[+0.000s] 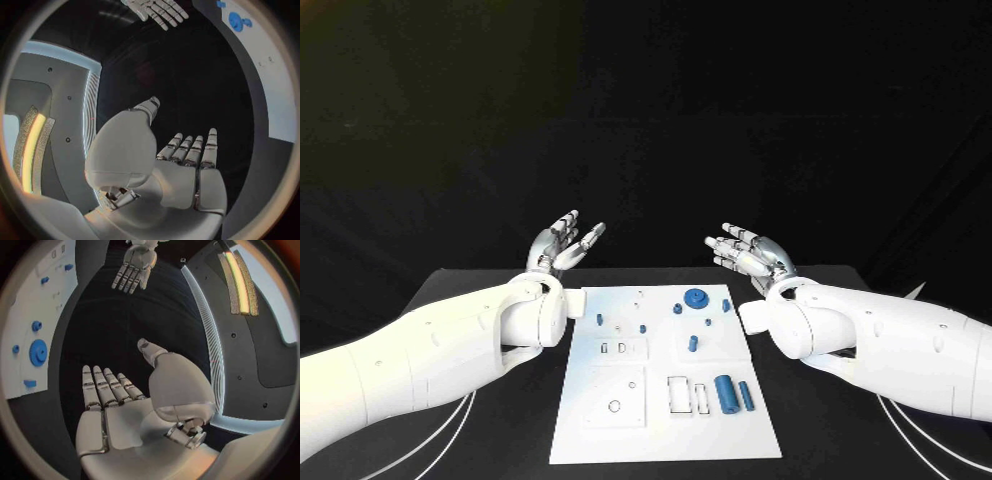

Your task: Assemble the parts on the task board

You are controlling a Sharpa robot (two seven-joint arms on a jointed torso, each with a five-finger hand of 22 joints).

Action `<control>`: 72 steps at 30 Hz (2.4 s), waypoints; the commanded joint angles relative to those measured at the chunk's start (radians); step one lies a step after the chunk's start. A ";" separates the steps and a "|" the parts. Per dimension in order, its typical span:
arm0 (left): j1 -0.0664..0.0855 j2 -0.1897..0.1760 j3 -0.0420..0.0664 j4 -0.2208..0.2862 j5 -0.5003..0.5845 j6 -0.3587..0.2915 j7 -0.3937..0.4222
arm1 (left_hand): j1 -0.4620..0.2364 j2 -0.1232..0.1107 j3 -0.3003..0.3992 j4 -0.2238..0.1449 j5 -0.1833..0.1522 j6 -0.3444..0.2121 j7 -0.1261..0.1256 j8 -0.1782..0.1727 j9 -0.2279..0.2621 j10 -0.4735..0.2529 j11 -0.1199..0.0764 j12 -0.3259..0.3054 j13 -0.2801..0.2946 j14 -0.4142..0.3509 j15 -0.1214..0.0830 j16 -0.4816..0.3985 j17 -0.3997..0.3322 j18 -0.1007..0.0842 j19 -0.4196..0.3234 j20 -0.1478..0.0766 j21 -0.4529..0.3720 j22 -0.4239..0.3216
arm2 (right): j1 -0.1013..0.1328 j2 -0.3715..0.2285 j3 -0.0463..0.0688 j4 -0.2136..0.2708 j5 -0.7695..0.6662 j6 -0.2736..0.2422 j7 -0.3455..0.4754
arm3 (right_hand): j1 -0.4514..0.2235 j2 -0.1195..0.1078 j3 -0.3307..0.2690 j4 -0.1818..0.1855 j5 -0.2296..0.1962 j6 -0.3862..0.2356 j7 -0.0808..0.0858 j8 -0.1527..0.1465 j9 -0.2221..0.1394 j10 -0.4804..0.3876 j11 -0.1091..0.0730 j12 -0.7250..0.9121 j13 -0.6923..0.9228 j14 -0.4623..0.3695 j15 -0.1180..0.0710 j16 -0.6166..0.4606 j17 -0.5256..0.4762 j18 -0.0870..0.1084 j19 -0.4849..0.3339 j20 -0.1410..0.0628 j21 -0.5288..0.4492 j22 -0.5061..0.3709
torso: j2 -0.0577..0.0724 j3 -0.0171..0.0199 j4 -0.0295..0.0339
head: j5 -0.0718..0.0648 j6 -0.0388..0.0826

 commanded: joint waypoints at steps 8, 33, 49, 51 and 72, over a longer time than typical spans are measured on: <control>0.009 -0.062 0.001 0.049 -0.031 0.141 0.001 | 0.070 0.019 0.024 0.013 0.004 0.141 0.122 0.040 0.024 0.157 0.049 0.023 0.014 0.164 0.049 0.041 0.027 -0.006 0.110 0.015 0.028 0.014 | 0.044 0.003 -0.022 -0.070 -0.340 0.131 -0.061 | 0.158 -0.023 0.029 -0.082 0.007 0.319 0.139 0.077 0.051 0.423 -0.026 0.049 0.026 0.436 -0.041 0.088 0.052 0.072 0.338 0.003 0.059 0.030 | 0.017 -0.0034 0.0028 | -0.005 -0.015; 0.047 -0.203 0.019 0.288 -0.040 0.165 -0.034 | 0.066 -0.028 0.054 -0.022 -0.003 0.592 0.101 0.180 0.098 0.787 0.013 0.105 0.055 0.717 -0.054 0.324 0.245 0.060 0.622 -0.031 0.206 0.061 | 0.126 -0.005 -0.018 -0.065 -1.092 0.179 -0.260 | 0.196 -0.111 0.075 -0.090 0.005 0.714 0.032 0.186 0.127 0.844 -0.163 0.032 0.044 1.004 -0.234 0.364 0.298 0.095 0.911 -0.182 0.329 0.140 | 0.110 -0.0190 0.0445 | -0.044 -0.014; 0.086 -0.280 0.020 0.409 -0.051 0.211 -0.043 | 0.069 -0.029 0.052 -0.021 -0.005 0.587 0.100 0.181 0.098 0.788 0.013 0.098 0.054 0.685 -0.052 0.367 0.275 0.056 0.619 -0.032 0.212 0.063 | 0.143 0.036 -0.018 -0.079 -1.439 0.270 -0.416 | 0.159 -0.182 0.145 -0.038 0.004 0.694 0.027 0.178 0.193 0.743 -0.160 0.030 0.092 1.096 -0.238 1.193 1.068 0.029 1.063 -0.196 0.960 0.779 | 0.165 -0.0337 0.0727 | -0.071 -0.008; 0.090 -0.284 0.020 0.416 -0.049 0.216 -0.041 | 0.069 -0.029 0.051 -0.021 -0.004 0.586 0.100 0.182 0.098 0.787 0.013 0.097 0.053 0.673 -0.051 0.375 0.281 0.056 0.614 -0.031 0.211 0.063 | 0.142 0.039 -0.019 -0.083 -1.457 0.279 -0.425 | 0.158 -0.184 0.142 -0.035 0.004 0.687 0.026 0.177 0.198 0.735 -0.159 0.031 0.098 1.099 -0.238 1.227 1.101 0.022 1.069 -0.194 1.016 0.844 | 0.169 -0.0351 0.0761 | -0.075 -0.008; 0.107 -0.308 0.022 0.444 -0.024 0.205 -0.032 | 0.058 -0.023 0.043 -0.006 -0.005 0.580 0.106 0.182 0.097 0.781 0.019 0.088 0.051 0.633 -0.045 0.412 0.303 0.056 0.601 -0.026 0.213 0.063 | 0.130 0.048 -0.020 -0.103 -1.524 0.357 -0.478 | 0.160 -0.186 0.113 -0.023 0.005 0.676 0.020 0.176 0.216 0.701 -0.161 0.033 0.114 1.101 -0.235 1.284 1.146 0.014 1.066 -0.185 1.109 0.954 | 0.198 -0.0367 0.0841 | -0.077 -0.001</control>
